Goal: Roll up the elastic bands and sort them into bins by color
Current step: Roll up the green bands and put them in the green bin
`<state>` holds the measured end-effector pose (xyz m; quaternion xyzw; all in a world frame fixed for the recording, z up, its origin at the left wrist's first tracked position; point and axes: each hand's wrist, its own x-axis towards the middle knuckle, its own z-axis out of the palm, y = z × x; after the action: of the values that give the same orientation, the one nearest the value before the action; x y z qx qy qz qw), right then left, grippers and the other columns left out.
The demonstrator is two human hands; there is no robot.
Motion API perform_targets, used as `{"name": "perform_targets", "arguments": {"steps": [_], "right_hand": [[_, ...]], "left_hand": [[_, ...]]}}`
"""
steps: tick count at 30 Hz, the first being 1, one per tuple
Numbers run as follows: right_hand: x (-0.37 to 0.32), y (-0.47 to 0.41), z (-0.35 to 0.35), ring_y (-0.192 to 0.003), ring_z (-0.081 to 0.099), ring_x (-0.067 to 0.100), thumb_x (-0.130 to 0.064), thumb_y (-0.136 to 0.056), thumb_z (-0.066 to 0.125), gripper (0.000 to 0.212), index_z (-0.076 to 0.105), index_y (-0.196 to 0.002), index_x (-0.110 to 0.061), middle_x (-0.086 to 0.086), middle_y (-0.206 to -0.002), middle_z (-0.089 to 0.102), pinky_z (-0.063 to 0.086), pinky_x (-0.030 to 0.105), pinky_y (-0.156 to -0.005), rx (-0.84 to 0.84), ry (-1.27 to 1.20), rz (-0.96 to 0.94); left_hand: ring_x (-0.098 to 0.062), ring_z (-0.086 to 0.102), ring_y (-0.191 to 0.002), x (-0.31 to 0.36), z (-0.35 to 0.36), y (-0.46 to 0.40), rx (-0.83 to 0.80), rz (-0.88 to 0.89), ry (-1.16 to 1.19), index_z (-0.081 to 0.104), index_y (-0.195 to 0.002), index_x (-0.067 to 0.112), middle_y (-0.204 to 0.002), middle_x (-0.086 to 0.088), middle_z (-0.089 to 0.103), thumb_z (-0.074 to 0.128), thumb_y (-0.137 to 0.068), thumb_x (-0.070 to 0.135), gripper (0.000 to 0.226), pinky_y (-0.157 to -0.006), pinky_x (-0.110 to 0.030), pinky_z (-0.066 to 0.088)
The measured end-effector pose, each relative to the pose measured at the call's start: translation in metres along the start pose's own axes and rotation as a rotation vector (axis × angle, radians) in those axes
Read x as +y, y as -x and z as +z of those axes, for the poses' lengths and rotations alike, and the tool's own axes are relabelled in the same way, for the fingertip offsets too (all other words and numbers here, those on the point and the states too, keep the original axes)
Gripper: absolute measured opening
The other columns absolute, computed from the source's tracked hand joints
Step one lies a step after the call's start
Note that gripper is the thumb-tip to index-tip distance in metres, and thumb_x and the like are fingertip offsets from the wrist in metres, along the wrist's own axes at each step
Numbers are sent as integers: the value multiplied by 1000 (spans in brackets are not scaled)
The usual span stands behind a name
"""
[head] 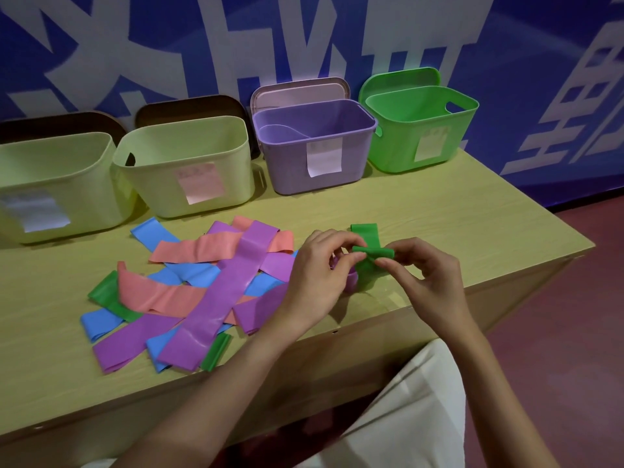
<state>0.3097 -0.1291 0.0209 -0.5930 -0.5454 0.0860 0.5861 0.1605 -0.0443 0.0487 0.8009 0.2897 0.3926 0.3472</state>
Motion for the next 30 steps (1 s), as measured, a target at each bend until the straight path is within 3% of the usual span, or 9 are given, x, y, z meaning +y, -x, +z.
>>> {"name": "perform_targets", "arguments": {"steps": [4, 8, 11, 15, 19, 23, 26, 28, 30], "right_hand": [[-2, 2, -1, -75, 61, 3, -17, -77, 73, 19, 67, -94, -14, -12, -84, 68, 48, 17, -70, 0, 11, -28], [-2, 2, -3, -78, 59, 4, -9, -80, 69, 13, 69, -94, -7, -6, -87, 68, 44, 15, -70, -5, 49, -79], [-2, 1, -3, -79, 58, 3, -6, -81, 68, 18, 67, -99, -9, -7, -89, 66, 44, 14, -72, -6, 62, -87], [-4, 0, 0, -81, 59, 5, -4, -81, 69, 21, 67, -101, -11, -8, -91, 66, 45, 17, -71, -8, 24, -93], [-4, -2, 0, -78, 62, 13, -4, -82, 70, 14, 67, -94, -9, -5, -85, 68, 48, 26, -66, -8, -54, -45], [-7, -4, 0, -76, 63, 18, -10, -81, 70, 12, 67, -91, -16, -8, -85, 68, 49, 32, -63, -6, -95, -13], [-8, -4, -2, -74, 63, 17, -12, -82, 69, 9, 67, -89, -17, -10, -85, 69, 48, 32, -62, -21, -61, -6], [-7, -4, -3, -71, 61, 15, -15, -82, 69, 6, 68, -88, -13, -8, -84, 69, 47, 29, -60, -20, -28, 1], [-8, -4, -3, -68, 60, 14, -17, -82, 69, 7, 69, -86, -11, -7, -83, 69, 45, 27, -59, -18, -12, 16]], "left_hand": [[-9, 56, -88, -1, 3, 0, 9, -12, 37, 70, -94, 16, -92, 10, 65, 67, -85, 11, 11, -80, -27, 46], [-5, 56, -86, -2, 4, -1, -8, -37, 99, 70, -92, 14, -92, 5, 64, 67, -85, 9, 8, -79, -22, 44], [-11, 57, -84, -3, 4, 0, -24, -68, 125, 69, -90, 16, -89, 7, 64, 67, -85, 10, 8, -79, -29, 46], [-17, 61, -83, -1, 1, 0, -29, -153, 195, 70, -91, 16, -86, 8, 66, 66, -86, 9, 9, -78, -35, 48], [-7, 60, -79, 4, 0, 2, -65, -338, 385, 70, -90, 20, -81, 9, 67, 64, -88, 10, 11, -75, -27, 48], [-8, 60, -79, 7, -1, 3, -83, -440, 517, 70, -91, 18, -77, 9, 68, 61, -91, 10, 12, -85, -33, 49], [-7, 61, -77, 6, -1, 3, -68, -394, 454, 72, -92, 15, -73, 14, 67, 62, -90, 11, 10, -79, -27, 48], [-3, 63, -80, 4, -2, 3, -40, -292, 351, 73, -91, 15, -82, 10, 70, 65, -88, 11, 10, -77, -20, 49], [-5, 65, -82, 1, -3, 4, -24, -199, 298, 74, -93, 14, -87, 5, 72, 67, -86, 10, 11, -77, -22, 51]]}}
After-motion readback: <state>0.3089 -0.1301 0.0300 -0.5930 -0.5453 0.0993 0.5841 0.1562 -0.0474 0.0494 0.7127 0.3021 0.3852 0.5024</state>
